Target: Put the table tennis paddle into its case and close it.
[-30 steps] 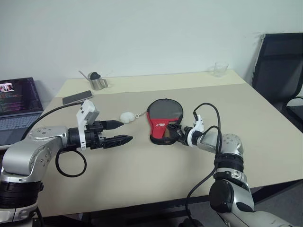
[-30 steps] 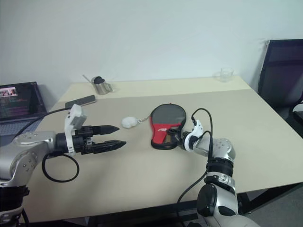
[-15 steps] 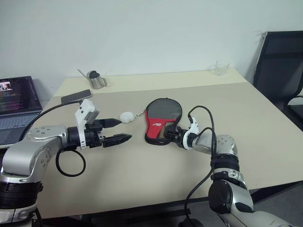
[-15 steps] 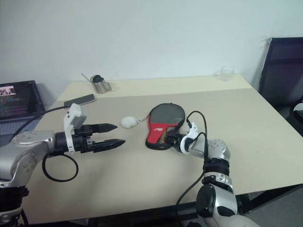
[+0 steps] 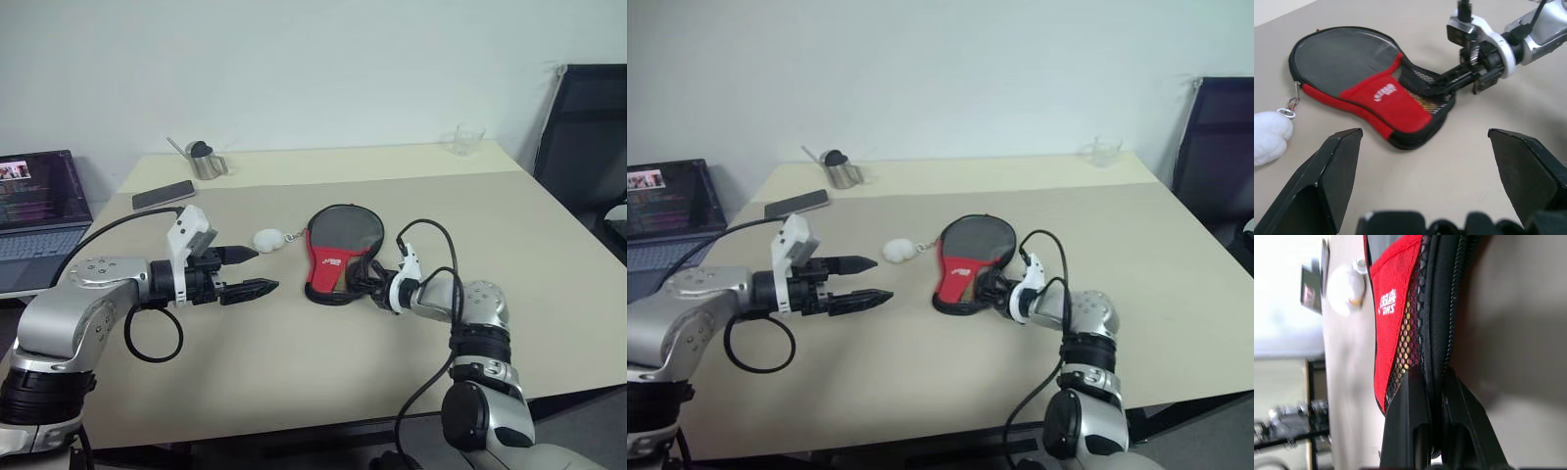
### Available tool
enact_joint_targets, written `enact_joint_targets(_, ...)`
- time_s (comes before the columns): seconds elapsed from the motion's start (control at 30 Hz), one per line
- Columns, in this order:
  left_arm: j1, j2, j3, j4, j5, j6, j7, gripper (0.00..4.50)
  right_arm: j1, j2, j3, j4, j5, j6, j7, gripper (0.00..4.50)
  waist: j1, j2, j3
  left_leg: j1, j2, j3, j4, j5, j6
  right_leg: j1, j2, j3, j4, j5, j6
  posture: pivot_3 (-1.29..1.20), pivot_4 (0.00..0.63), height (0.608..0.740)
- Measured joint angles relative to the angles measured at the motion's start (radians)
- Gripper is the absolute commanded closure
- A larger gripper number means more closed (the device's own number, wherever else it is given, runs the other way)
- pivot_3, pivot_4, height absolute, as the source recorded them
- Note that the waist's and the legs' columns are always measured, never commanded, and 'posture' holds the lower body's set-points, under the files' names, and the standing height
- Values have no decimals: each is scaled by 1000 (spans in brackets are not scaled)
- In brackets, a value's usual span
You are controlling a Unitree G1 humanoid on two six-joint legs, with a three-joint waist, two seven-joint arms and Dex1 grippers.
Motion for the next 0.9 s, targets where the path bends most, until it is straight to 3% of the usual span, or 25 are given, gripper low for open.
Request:
enact_joint_targets(0.2, -27, -2, -40, 38, 19, -22, -22, 0, 121, -129, 98, -152, 95, 131, 78, 4480, 10, 0, 0, -3, -1, 0, 0, 0, 1, -2, -1, 0, -2, 0, 0, 0, 150, 740)
enact_joint_targets(0.5, -90, -20, -94, 114, 52, -63, -68, 0, 355, -437, 340, -365, 411, 137, 168, 4480, 26, 0, 0, -3, -1, 1, 1, -3, 4, -1, -1, 0, -1, -1, 2, 0, 150, 740)
enact_joint_targets(0.9, -96, -28, -106, 118, 66, -72, -90, 0, 464, -549, 418, -467, 588, 146, 178, 4480, 26, -1, 0, -2, -1, 1, 2, -3, 5, 0, -1, 0, 0, -1, 2, 0, 150, 740)
